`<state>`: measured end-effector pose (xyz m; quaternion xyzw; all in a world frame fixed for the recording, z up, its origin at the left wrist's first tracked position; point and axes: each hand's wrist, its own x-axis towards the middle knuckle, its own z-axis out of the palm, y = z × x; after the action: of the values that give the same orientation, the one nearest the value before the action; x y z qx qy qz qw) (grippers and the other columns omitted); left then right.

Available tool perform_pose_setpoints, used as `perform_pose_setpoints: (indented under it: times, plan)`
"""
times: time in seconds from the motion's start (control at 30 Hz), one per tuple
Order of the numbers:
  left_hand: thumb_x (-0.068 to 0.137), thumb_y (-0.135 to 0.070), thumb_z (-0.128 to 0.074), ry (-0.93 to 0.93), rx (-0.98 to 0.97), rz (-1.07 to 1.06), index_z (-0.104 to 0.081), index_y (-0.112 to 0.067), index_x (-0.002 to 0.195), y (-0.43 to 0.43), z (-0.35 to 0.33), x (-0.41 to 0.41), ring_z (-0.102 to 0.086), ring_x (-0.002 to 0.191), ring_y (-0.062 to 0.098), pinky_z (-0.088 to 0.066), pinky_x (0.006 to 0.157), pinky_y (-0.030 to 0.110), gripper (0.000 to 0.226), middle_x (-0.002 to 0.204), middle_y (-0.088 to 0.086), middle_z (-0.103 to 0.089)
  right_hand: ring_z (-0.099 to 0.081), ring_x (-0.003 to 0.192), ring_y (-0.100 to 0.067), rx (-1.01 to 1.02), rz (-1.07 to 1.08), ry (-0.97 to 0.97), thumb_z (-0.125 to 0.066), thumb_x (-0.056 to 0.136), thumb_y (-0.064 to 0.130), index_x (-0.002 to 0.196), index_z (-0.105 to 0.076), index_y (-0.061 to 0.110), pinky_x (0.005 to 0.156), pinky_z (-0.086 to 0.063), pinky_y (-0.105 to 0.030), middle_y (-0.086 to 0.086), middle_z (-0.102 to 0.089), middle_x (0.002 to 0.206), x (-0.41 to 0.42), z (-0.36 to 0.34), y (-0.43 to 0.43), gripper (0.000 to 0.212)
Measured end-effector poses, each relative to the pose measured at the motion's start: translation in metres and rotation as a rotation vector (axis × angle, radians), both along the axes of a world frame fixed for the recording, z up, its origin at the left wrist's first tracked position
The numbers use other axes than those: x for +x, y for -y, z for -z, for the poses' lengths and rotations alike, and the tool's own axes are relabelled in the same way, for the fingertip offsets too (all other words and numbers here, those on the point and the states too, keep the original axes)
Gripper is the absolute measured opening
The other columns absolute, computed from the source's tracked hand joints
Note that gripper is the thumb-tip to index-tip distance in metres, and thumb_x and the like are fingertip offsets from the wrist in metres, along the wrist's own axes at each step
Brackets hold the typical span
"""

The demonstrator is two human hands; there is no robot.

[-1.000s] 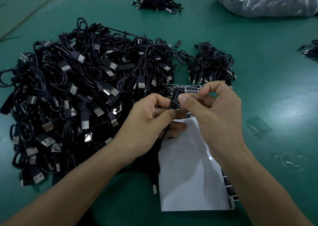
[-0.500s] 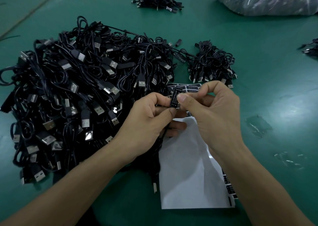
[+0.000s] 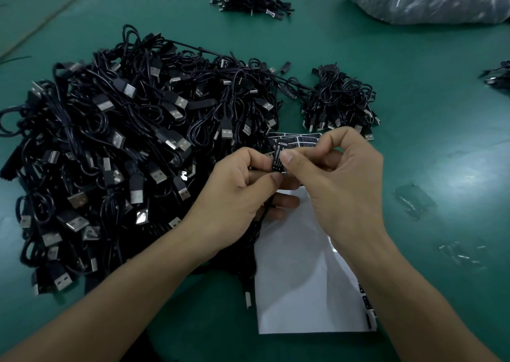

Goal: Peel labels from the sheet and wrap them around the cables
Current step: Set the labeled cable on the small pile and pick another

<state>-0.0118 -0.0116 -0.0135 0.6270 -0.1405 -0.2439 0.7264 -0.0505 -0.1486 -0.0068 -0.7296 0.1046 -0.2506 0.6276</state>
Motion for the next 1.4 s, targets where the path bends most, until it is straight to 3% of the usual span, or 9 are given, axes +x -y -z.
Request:
perform_pose_setpoints:
  times: [1.0, 1.4]
  plan:
    - [0.1, -0.006, -0.056, 0.034, 0.017, 0.015, -0.051, -0.005, 0.1, -0.0005, 0.0026, 0.0011, -0.077, 0.083, 0.029, -0.058, 0.06, 0.026, 0.005, 0.092, 0.01, -0.078, -0.072, 0.067, -0.013, 0.012, -0.011, 0.005, -0.08, 0.079, 0.002, 0.072, -0.048, 0.019, 0.063, -0.057, -0.023, 0.004, -0.075, 0.072, -0.0004, -0.0008, -0.0003, 0.037]
    - [0.098, -0.003, -0.057, 0.061, 0.001, 0.019, -0.051, -0.004, 0.097, -0.0015, 0.0016, 0.0004, -0.077, 0.079, 0.026, -0.058, 0.059, 0.026, 0.006, 0.087, 0.009, -0.078, -0.071, 0.062, -0.009, 0.024, -0.021, 0.039, -0.078, 0.079, -0.001, 0.071, -0.045, 0.018, 0.052, -0.053, -0.016, 0.003, -0.074, 0.07, -0.0024, -0.0031, -0.0037, 0.04]
